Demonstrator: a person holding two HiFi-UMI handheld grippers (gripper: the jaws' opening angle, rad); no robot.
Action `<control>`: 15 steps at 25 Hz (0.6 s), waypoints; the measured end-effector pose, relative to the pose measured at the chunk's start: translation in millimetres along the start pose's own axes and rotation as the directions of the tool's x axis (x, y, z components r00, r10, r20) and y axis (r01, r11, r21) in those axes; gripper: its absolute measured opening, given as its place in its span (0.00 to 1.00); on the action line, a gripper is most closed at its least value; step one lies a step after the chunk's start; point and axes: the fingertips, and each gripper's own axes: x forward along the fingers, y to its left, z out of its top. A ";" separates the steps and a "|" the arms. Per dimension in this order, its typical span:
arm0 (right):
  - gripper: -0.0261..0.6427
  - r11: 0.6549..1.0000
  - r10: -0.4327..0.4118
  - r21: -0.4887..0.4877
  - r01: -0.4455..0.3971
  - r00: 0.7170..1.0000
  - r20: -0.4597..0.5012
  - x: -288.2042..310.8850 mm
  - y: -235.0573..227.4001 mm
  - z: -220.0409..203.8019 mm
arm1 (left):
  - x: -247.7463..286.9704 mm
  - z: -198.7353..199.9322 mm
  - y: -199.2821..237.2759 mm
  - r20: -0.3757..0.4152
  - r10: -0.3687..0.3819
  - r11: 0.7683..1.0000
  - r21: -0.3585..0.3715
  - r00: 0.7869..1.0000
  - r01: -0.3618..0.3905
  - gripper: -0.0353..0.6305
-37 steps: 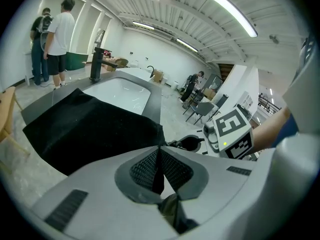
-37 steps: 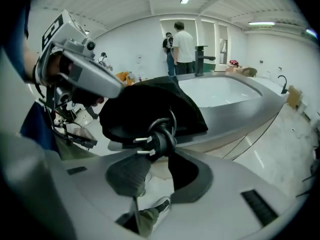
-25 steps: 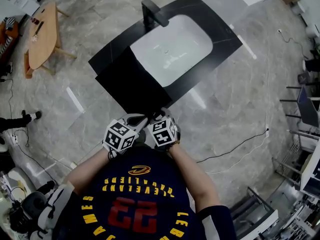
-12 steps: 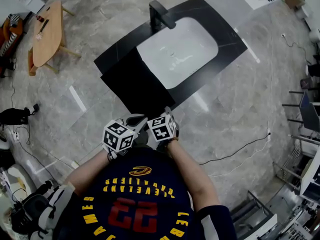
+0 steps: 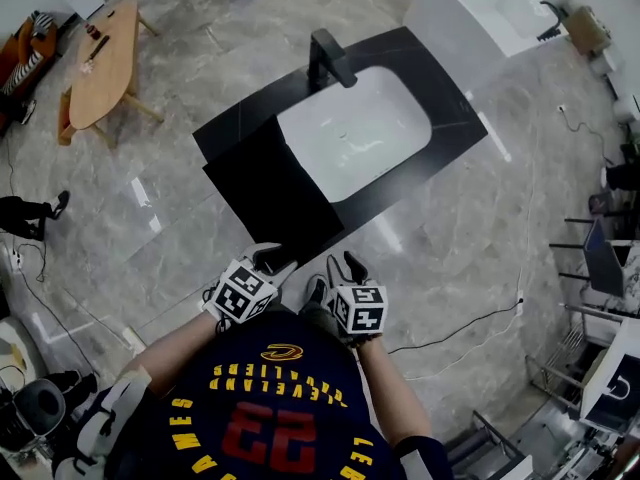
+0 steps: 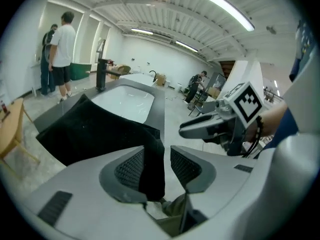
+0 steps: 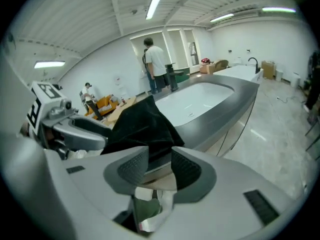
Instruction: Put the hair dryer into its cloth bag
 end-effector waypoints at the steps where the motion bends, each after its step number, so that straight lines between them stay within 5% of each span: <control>1: 0.25 1.000 0.004 0.030 -0.004 1.000 0.028 -11.0 -4.5 6.8 | -5.4 5.5 1.3 0.015 0.019 1.000 0.025 1.000 -0.019 0.28; 5: 0.25 0.999 0.039 0.029 -0.045 0.986 0.164 -43.3 -1.5 58.1 | -43.1 43.8 17.5 0.139 0.076 0.997 0.013 0.987 -0.079 0.28; 9: 0.25 0.984 0.177 -0.061 -0.167 0.945 0.276 -66.7 43.7 119.6 | -96.4 89.9 26.1 0.274 0.101 0.995 -0.039 0.956 -0.094 0.28; 12: 0.23 0.951 0.300 -0.178 -0.252 0.895 0.331 -85.1 88.6 163.6 | -138.8 135.3 16.2 0.405 0.098 0.995 -0.045 0.909 -0.087 0.28; 15: 0.05 0.916 0.386 -0.264 -0.301 0.841 0.379 -106.3 126.4 202.8 | -180.5 181.3 -7.5 0.532 0.077 0.996 -0.010 0.843 -0.084 0.28</control>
